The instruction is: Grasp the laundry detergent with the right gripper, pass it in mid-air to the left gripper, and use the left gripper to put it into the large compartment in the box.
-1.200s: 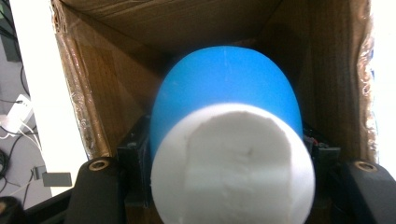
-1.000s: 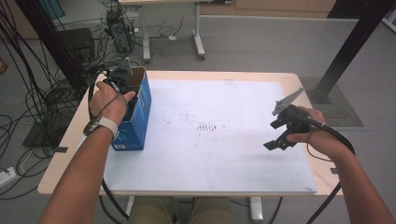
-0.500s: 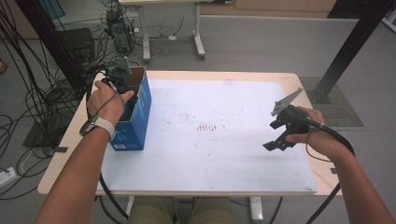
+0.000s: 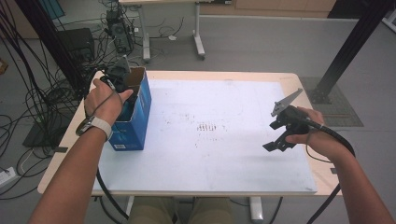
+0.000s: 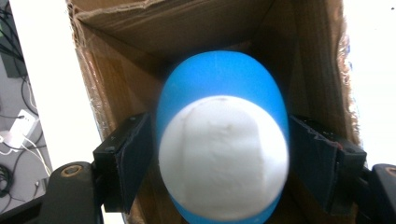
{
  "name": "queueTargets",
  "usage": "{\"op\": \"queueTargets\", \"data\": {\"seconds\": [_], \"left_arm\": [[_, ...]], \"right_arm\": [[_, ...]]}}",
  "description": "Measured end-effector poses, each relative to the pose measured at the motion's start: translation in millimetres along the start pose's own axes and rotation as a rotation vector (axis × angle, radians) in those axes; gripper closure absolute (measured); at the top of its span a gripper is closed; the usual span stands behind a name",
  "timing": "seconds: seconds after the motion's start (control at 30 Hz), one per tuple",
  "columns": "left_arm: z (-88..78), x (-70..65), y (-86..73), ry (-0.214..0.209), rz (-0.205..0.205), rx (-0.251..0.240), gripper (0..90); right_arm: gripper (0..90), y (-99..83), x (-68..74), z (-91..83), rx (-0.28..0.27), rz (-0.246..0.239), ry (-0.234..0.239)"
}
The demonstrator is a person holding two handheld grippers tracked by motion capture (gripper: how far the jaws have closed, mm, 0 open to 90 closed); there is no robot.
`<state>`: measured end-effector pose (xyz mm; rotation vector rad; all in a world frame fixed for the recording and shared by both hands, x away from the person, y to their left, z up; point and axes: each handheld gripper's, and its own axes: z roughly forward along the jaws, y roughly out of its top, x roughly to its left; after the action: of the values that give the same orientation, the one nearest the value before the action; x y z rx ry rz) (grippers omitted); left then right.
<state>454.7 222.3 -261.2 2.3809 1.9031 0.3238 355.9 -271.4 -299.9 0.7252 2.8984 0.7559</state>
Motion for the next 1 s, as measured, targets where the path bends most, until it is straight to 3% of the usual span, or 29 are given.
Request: {"op": "queueTargets", "data": {"seconds": [0.23, 0.27, 0.37, 0.63, 1.0], "left_arm": [[-7.0, 1.1, -1.4, -0.006, 0.010, -0.013, 21.8], [-9.0, 1.3, -1.2, 0.003, 0.009, -0.013, 15.8], [-19.0, 1.5, -0.6, 0.002, 0.021, -0.033, 10.3], [-40.5, -2.8, 0.0, -0.017, 0.057, -0.067, 9.3], [-68.3, -2.5, -0.4, -0.057, 0.070, -0.105, 6.5]], "right_arm": [[9.1, 1.1, -0.2, 0.0, 0.006, 0.000, 0.001], [9.1, 1.2, -0.2, -0.2, 0.007, 0.000, 0.000], [9.1, 1.7, 0.2, -1.3, 0.008, 0.002, -0.002], [9.1, 5.1, 2.2, -4.7, 0.008, -0.001, -0.010], [9.1, 8.0, 6.2, -10.2, 0.008, -0.003, -0.021]]}}
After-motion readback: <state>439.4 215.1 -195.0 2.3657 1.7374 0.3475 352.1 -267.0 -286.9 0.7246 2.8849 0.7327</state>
